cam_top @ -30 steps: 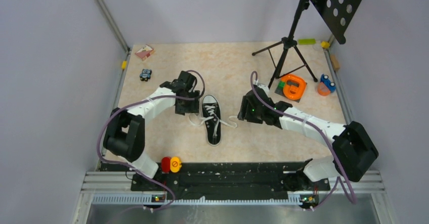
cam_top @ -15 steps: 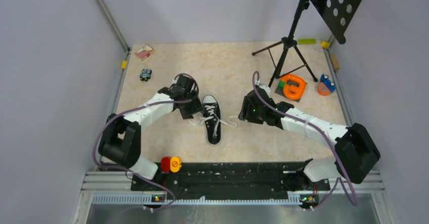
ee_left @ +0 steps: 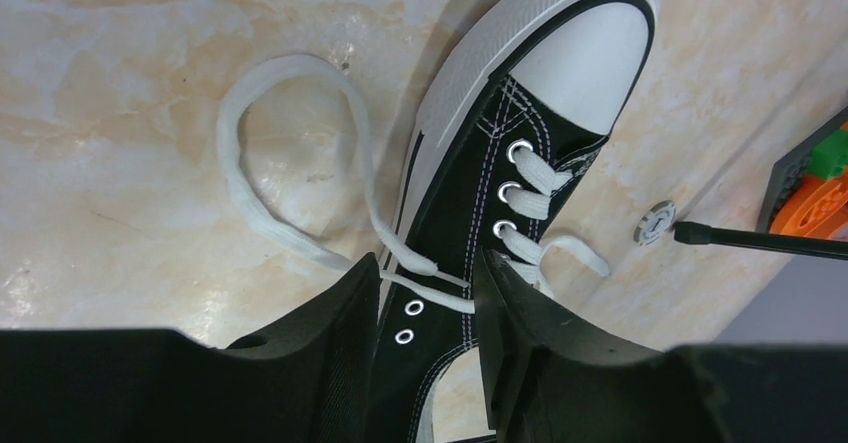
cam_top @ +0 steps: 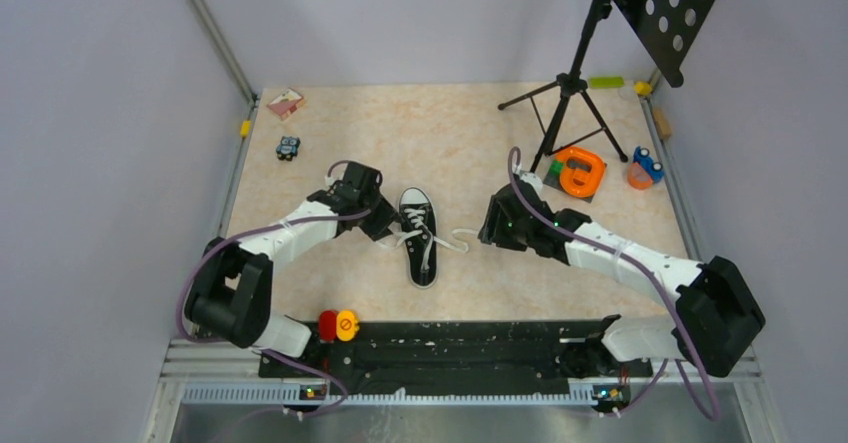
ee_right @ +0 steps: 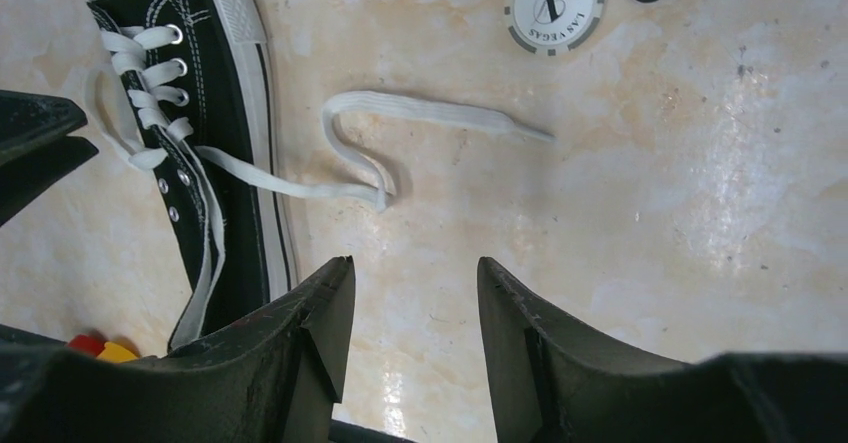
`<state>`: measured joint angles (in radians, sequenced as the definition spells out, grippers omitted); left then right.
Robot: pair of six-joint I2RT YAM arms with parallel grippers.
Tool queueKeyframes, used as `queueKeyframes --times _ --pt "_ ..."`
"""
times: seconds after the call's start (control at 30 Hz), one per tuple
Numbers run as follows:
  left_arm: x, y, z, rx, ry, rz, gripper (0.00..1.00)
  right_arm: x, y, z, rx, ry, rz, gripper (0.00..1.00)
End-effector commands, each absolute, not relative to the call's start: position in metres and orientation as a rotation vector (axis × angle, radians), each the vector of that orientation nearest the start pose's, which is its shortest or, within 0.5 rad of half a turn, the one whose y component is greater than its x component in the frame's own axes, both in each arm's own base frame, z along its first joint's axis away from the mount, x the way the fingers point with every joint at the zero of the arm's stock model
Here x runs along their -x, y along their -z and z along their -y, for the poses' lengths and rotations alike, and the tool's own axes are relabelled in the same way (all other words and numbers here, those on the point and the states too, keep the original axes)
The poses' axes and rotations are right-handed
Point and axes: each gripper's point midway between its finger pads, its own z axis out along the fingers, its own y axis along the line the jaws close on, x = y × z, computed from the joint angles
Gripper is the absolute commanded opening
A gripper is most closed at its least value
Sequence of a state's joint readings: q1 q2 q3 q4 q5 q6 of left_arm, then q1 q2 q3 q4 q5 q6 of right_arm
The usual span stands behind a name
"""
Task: Tie the shoes
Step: Cross the shoelace with the shoelace.
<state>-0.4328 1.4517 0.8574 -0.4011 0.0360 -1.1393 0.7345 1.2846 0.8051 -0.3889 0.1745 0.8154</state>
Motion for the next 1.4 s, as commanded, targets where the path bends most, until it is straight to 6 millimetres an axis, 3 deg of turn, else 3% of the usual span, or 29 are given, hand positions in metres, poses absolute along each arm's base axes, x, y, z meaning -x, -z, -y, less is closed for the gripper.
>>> queueKeyframes --times 0.0,0.13,0.47,0.97,1.23,1.37 --pt "-0.312 -0.071 0.188 0.988 0.640 -2.453 0.43 -0.247 -0.101 -0.213 -0.207 -0.468 -2.440 0.50" --pt "-0.314 -0.062 0.177 1.026 0.569 -2.436 0.45 -0.243 -0.100 -0.209 -0.212 -0.462 -2.443 0.50" --pt "-0.308 -0.052 0.173 1.069 0.552 -2.435 0.46 -0.245 -0.102 -0.211 -0.222 -0.467 -2.436 0.50" --pt "-0.309 -0.037 0.176 1.094 0.563 -2.442 0.41 -0.246 -0.100 -0.214 -0.213 -0.469 -2.449 0.51" --pt "-0.309 -0.029 0.173 1.111 0.520 -2.451 0.27 -0.246 -0.097 -0.217 -0.214 -0.474 -2.461 0.51" --pt "-0.308 -0.027 0.171 1.120 0.510 -2.449 0.09 -0.247 -0.096 -0.216 -0.219 -0.463 -2.462 0.52"
